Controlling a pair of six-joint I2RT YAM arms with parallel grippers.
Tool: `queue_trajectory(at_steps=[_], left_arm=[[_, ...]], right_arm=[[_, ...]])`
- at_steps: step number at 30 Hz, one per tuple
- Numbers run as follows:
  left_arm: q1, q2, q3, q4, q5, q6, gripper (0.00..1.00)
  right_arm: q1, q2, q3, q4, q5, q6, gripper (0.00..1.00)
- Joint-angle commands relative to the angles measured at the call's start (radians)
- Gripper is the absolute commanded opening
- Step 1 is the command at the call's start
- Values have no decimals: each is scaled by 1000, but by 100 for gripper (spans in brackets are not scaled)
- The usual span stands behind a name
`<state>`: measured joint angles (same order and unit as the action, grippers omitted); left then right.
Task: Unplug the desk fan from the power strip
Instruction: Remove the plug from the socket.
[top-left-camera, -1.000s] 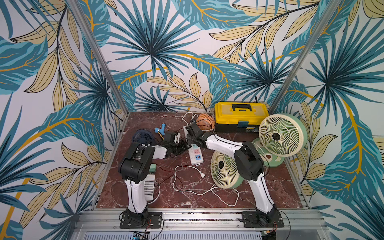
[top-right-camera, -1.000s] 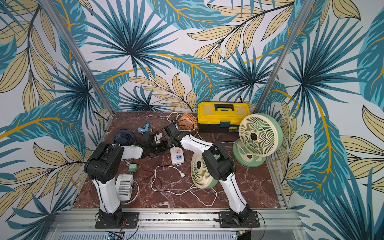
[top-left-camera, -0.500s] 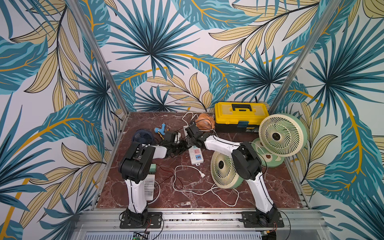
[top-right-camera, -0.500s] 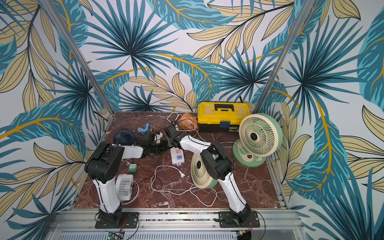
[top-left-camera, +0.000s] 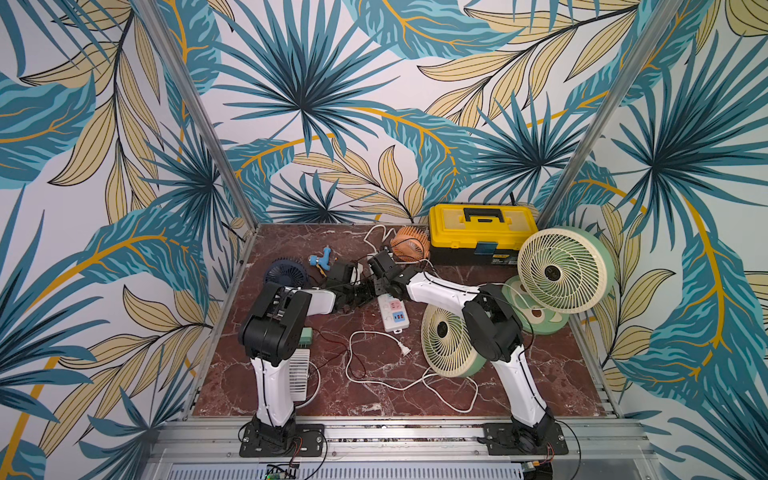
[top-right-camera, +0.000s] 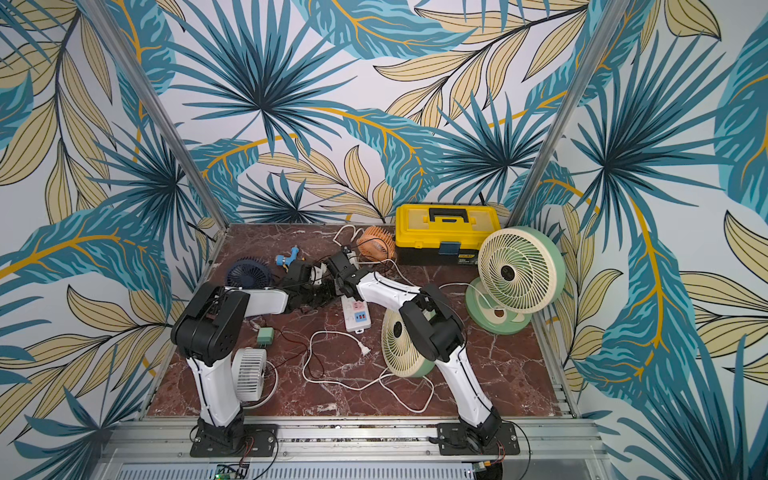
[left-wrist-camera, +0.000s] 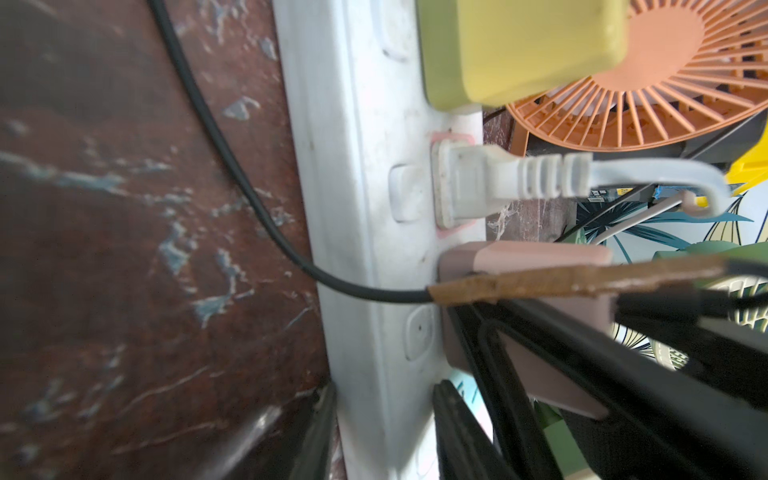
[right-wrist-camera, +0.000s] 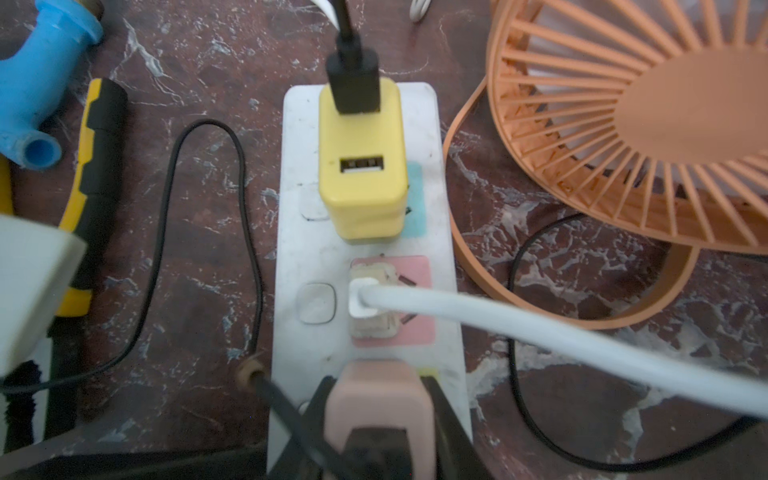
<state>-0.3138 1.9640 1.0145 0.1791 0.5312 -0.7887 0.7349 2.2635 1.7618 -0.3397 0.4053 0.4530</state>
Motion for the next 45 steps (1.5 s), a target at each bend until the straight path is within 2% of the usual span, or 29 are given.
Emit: queue_trajectory(at_steps=[1, 6, 11, 18, 21, 23, 25, 31, 37, 45], left_arm=[[-3, 46, -2, -103, -72, 25, 43], [-3, 38, -2, -122, -86, 32, 43], [-3, 33, -1, -136, -97, 39, 43], [-5, 32, 2, -158, -111, 50, 43], [-3, 35, 7, -168, -115, 58, 43], [-3, 36, 9, -171, -118, 61, 43], [-3, 38, 12, -178, -121, 64, 43], [-4, 41, 27, -211, -144, 87, 43], [-4, 41, 33, -232, -160, 99, 43], [-5, 23, 34, -223, -139, 112, 44]], right_arm=[[20, -19, 29, -24, 47, 5, 15], [30, -34, 14, -38, 88, -3, 15], [17, -77, -44, 36, -4, 24, 15], [52, -48, 41, -62, 118, -26, 14], [38, -70, 0, -12, 77, -7, 14], [19, -91, -42, 46, -16, 35, 14], [16, -91, -39, 48, -42, 47, 14], [48, -57, 37, -56, 63, 10, 14], [5, -110, -64, 44, -55, 78, 14], [5, -133, -70, -7, -2, 60, 14]])
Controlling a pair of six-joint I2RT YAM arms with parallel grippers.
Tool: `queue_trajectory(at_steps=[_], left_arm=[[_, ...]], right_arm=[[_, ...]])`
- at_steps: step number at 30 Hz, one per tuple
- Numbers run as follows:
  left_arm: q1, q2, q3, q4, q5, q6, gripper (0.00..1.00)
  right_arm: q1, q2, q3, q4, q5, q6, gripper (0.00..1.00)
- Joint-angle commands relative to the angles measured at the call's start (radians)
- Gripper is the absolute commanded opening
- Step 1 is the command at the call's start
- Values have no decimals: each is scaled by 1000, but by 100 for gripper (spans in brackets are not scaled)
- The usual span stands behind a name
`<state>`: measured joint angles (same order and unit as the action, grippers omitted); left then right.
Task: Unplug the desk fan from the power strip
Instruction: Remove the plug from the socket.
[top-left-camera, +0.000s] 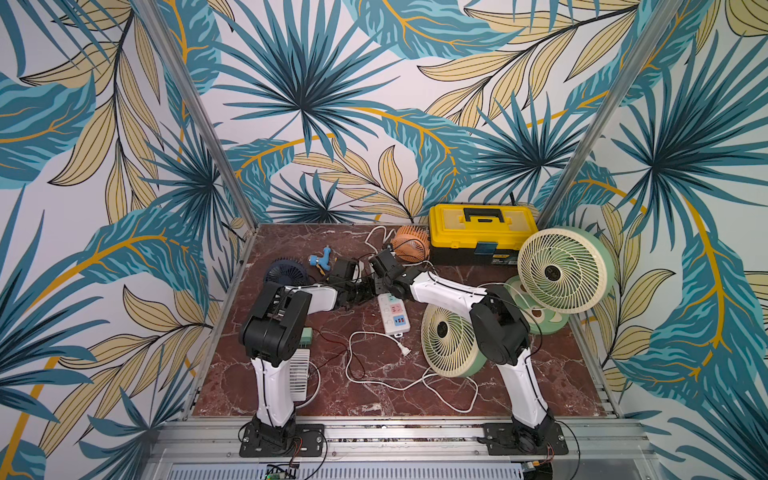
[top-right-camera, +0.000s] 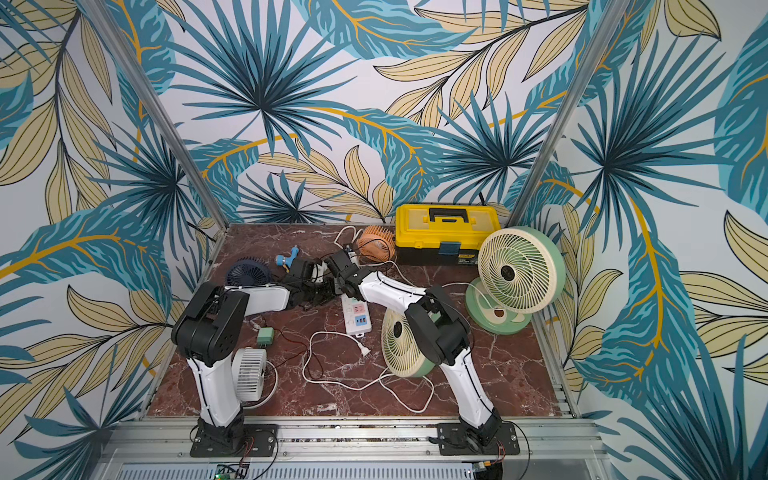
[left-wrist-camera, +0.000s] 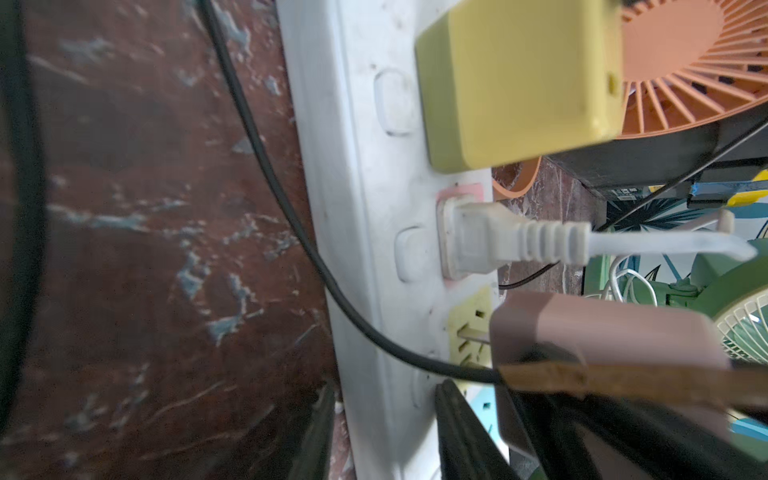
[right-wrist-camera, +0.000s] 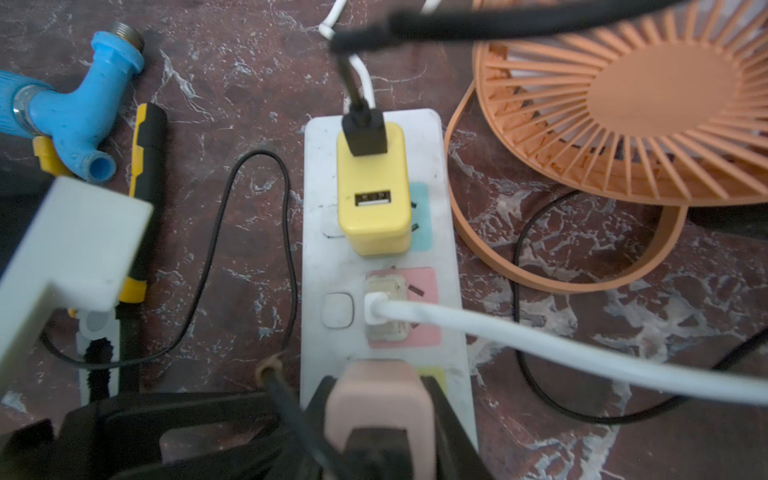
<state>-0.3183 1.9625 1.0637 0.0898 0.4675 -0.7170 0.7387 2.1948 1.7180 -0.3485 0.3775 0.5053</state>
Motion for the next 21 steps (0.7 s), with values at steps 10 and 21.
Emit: queue_trajectory(at_steps=[10, 21], left_arm=[[10, -170, 18, -214, -62, 145, 54], [122, -428, -37, -189, 36, 126, 56]], right_arm=[[-14, -159, -59, -5, 29, -6, 14], [-31, -191, -50, -7, -17, -19, 14]])
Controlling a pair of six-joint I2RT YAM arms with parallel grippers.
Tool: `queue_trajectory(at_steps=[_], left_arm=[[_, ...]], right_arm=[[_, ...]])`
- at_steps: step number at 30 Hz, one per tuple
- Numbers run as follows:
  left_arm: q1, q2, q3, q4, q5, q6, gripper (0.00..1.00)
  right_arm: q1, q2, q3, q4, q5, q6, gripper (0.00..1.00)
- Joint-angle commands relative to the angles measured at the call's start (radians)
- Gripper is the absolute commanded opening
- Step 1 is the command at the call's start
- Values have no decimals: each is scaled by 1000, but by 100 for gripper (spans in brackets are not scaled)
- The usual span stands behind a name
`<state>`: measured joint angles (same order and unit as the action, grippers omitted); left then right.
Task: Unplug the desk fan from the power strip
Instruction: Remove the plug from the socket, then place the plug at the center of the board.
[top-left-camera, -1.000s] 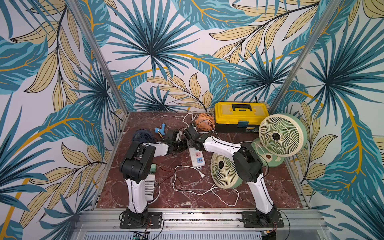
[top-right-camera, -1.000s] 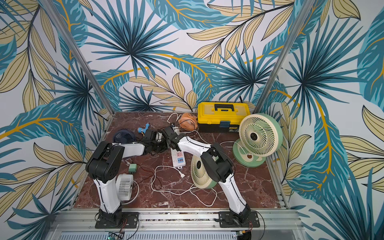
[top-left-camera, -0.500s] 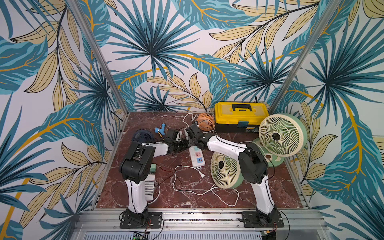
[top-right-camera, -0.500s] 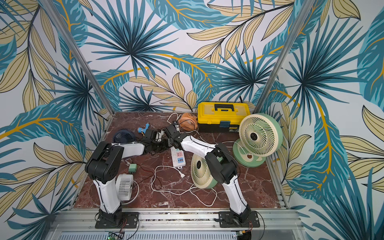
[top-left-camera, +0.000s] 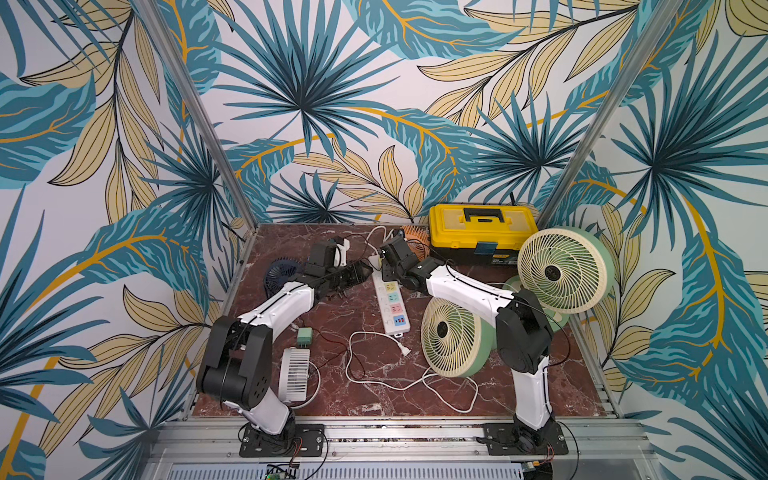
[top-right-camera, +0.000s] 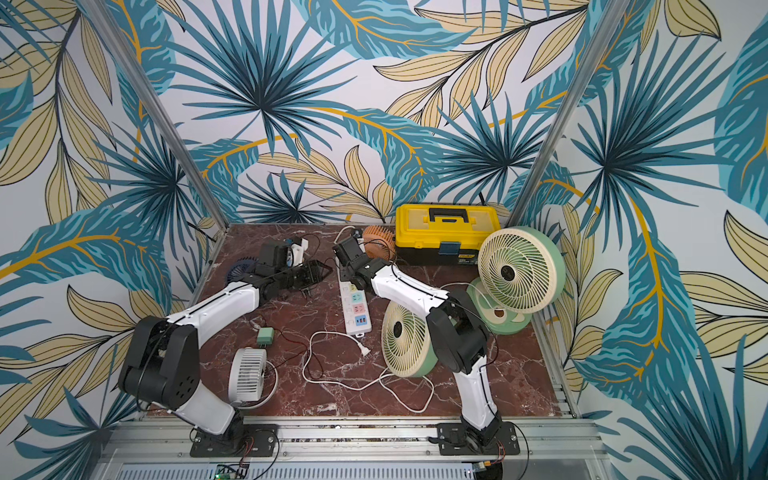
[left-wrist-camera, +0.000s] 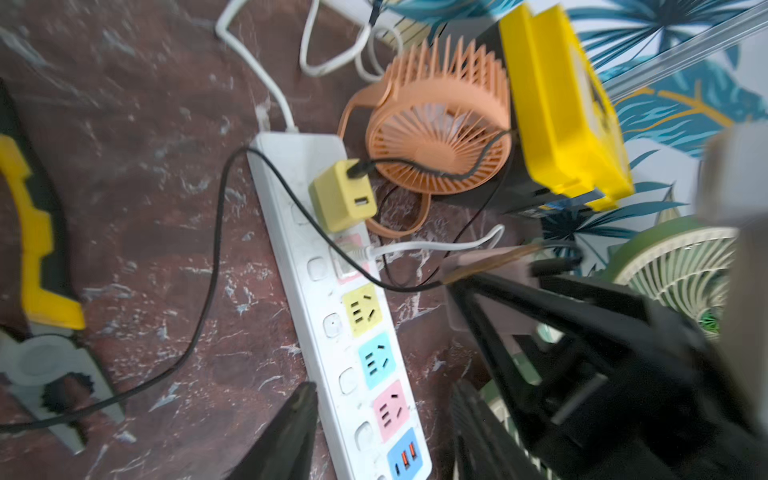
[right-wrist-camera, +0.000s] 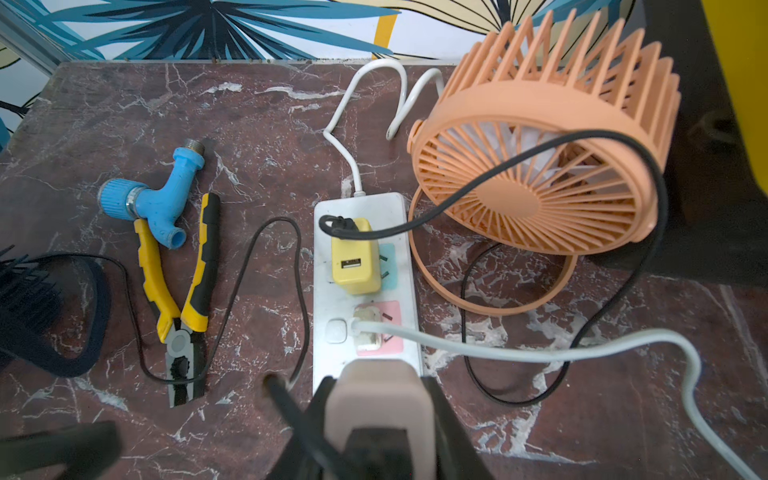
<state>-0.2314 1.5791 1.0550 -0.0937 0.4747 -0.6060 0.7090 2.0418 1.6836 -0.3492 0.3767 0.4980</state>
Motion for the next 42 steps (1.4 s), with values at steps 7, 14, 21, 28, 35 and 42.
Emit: queue_trajectory(at_steps=[7, 14, 21, 28, 35, 42], left_arm=[[116, -227, -107, 29, -42, -32, 54], [155, -320, -129, 0, -105, -32, 54], [192, -384, -150, -24, -169, -32, 54], [231, -472, -176, -49, -275, -21, 54], [234, -547, -223, -35, -356, -44, 54], [234, -556, -231, -40, -366, -44, 54]], right_arm=[[16, -34, 33, -35, -74, -32, 14], [87, 18, 128, -54, -105, -55, 14], [163, 75, 172, 23, -196, -81, 14], [201, 171, 209, 165, -316, -95, 14], [224, 304, 300, 211, -342, -82, 15], [238, 412, 415, 170, -310, -69, 15]])
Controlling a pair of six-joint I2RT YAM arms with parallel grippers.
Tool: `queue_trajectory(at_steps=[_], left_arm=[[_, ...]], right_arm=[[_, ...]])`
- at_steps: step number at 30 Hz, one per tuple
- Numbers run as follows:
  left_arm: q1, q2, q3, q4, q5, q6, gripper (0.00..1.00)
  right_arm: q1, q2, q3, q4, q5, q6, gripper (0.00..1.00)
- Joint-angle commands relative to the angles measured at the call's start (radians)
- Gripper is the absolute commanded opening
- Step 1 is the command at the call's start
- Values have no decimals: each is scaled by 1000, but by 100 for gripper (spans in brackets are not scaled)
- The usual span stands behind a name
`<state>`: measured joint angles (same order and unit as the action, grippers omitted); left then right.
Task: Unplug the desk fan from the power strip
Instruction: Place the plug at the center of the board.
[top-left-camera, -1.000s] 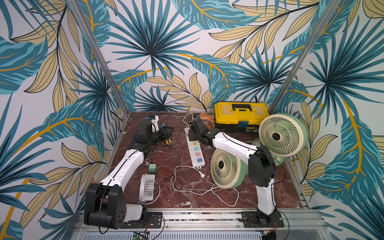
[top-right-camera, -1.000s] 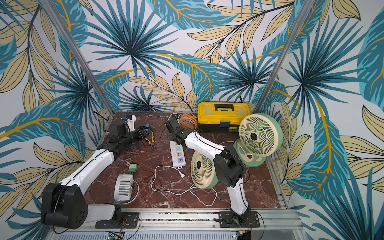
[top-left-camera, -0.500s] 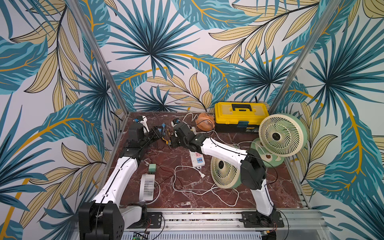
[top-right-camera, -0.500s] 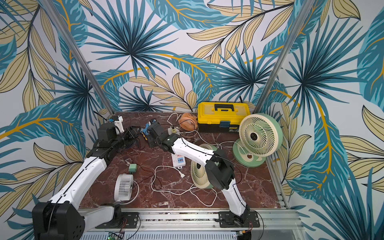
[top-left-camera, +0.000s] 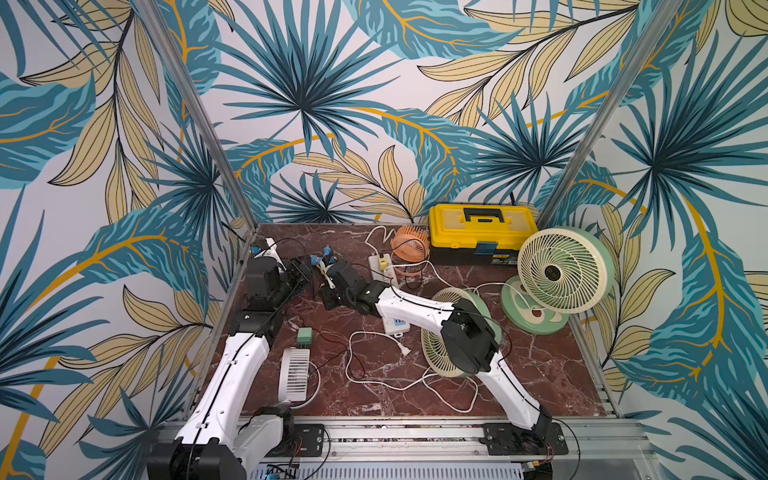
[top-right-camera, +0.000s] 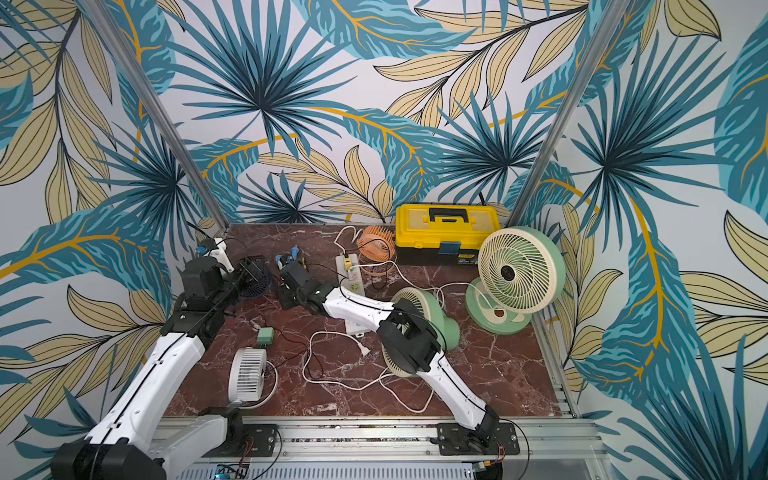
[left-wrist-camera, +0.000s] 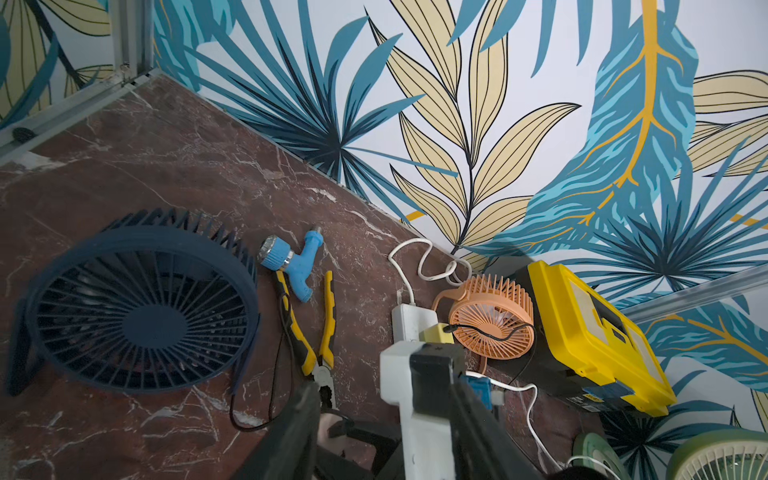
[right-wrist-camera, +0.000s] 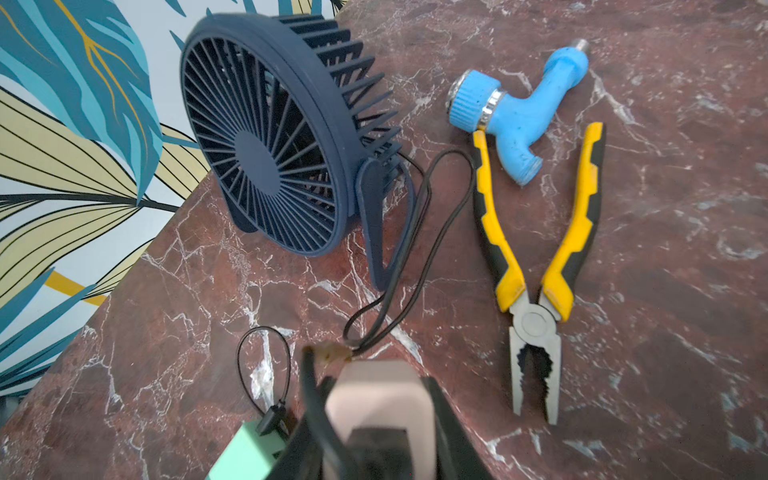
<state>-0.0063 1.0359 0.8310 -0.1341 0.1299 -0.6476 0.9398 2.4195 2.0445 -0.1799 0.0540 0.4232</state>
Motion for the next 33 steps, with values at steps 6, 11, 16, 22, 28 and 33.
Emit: queue_trajectory(at_steps=[6, 11, 16, 22, 28, 33], left_arm=[[8, -13, -12, 4, -22, -6, 54], [9, -12, -12, 8, -29, -8, 54], [8, -13, -10, 11, -30, -8, 54], [9, -10, -16, 10, -36, -5, 54], [9, -11, -22, 13, -43, -5, 54], [8, -10, -24, 16, -43, -3, 54]], right_arm=[[14, 91, 108, -29, 26, -6, 20], [15, 110, 129, -68, 25, -6, 24], [15, 110, 135, -70, 24, -6, 30], [14, 97, 136, -72, 34, -20, 38], [14, 89, 136, -80, 47, -36, 46], [12, 72, 133, -97, 57, -45, 46]])
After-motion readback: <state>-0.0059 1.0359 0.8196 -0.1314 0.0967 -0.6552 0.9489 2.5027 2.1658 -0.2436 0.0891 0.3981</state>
